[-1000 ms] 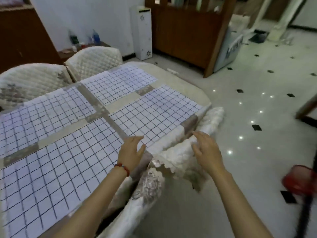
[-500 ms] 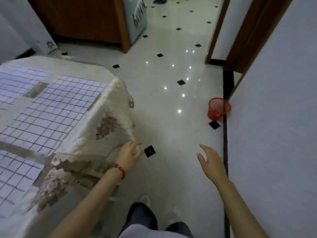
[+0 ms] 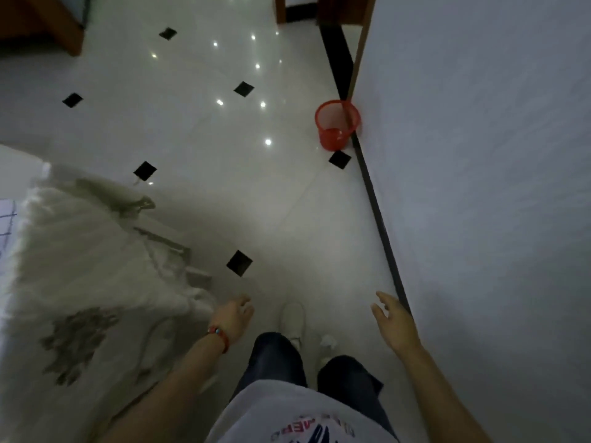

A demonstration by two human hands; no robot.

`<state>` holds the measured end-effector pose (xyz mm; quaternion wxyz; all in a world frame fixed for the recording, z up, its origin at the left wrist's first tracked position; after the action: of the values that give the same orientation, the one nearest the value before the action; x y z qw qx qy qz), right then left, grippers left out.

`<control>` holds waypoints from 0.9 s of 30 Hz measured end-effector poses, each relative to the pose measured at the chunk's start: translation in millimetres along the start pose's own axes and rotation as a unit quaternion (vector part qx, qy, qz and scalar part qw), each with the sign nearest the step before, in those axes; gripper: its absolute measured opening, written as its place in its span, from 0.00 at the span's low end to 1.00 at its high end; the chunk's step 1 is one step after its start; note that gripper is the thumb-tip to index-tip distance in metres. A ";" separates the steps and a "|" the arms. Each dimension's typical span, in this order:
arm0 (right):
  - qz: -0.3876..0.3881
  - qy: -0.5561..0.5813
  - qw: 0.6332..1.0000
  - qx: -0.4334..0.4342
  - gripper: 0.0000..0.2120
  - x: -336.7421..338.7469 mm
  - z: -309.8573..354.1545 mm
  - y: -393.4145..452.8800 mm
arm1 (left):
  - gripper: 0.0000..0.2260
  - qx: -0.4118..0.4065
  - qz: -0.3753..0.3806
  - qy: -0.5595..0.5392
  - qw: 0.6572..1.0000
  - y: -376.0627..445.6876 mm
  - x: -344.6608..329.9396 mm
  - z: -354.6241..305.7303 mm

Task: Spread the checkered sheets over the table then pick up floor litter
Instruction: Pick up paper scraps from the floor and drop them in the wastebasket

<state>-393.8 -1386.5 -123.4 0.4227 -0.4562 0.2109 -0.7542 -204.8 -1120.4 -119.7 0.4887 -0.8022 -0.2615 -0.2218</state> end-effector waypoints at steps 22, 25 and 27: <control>0.042 0.001 0.991 -0.126 0.19 -94.8 -189.7 88.2 | 0.14 0.023 0.073 0.033 0.996 97.8 -209.2 22.8; 0.043 -0.032 0.992 -0.117 0.19 -126.3 -220.9 118.7 | 0.14 0.039 0.087 0.025 0.995 110.7 -263.0 54.1; 0.048 -0.056 0.990 -0.120 0.20 -153.8 -242.6 142.7 | 0.14 0.034 0.091 0.027 0.995 124.1 -295.2 74.0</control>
<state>-505.6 -1354.3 -422.3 0.4117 -0.5345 0.2971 -0.6757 -344.2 -1161.5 -414.4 0.5410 -0.7993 -0.1813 -0.1883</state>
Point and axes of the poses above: each hand's wrist, its own y-axis towards the middle knuckle, its own x-axis out of the back of the hand, z = x × y, the point moved 2 cm from there along y, towards the middle knuckle, and after that the axes turned 7 degrees about -x, right-handed, at the moved point
